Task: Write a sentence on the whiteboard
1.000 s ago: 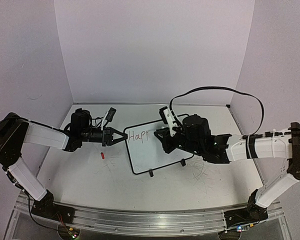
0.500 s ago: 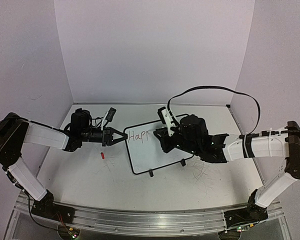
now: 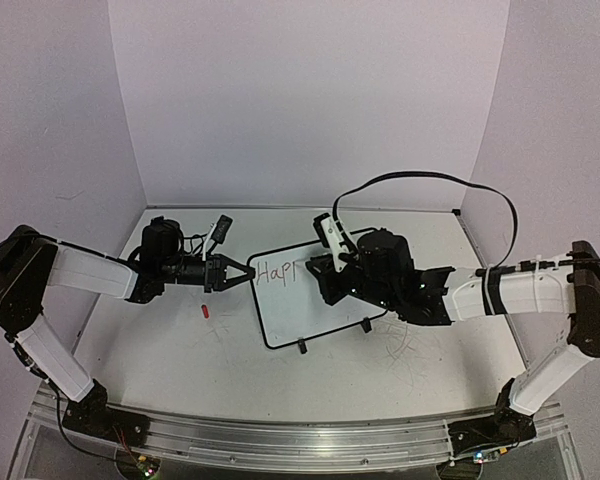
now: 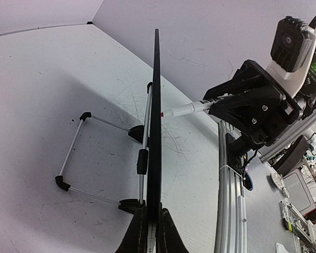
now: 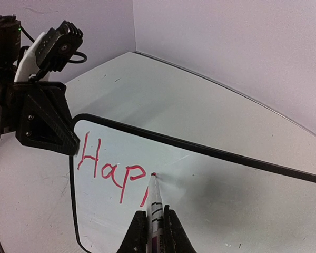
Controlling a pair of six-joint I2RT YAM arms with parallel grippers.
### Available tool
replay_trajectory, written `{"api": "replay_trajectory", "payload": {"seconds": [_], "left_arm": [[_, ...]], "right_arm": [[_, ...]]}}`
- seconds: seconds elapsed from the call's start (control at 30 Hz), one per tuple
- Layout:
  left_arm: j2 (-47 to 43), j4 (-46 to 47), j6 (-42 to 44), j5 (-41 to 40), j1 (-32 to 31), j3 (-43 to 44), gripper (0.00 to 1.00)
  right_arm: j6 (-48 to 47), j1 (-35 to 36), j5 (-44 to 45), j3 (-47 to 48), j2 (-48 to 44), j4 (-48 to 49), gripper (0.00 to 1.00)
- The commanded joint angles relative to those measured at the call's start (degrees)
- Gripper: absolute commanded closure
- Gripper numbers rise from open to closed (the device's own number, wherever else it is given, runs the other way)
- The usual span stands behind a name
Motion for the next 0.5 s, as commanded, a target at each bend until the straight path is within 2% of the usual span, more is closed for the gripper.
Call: {"api": "replay_trajectory", "payload": {"seconds": [0.0, 0.47], "left_arm": [[-1.16, -0.11, 0.36, 2.07, -0.16, 0.98, 1.0], [-1.01, -0.13, 0.27, 2.0, -0.2, 1.16, 1.0]], "right_arm": [[-0.28, -0.13, 2.48, 2.37, 0.64, 1.73, 1.0], [0.78, -0.17, 5.87, 0.5, -0.97, 1.01, 1.0]]}}
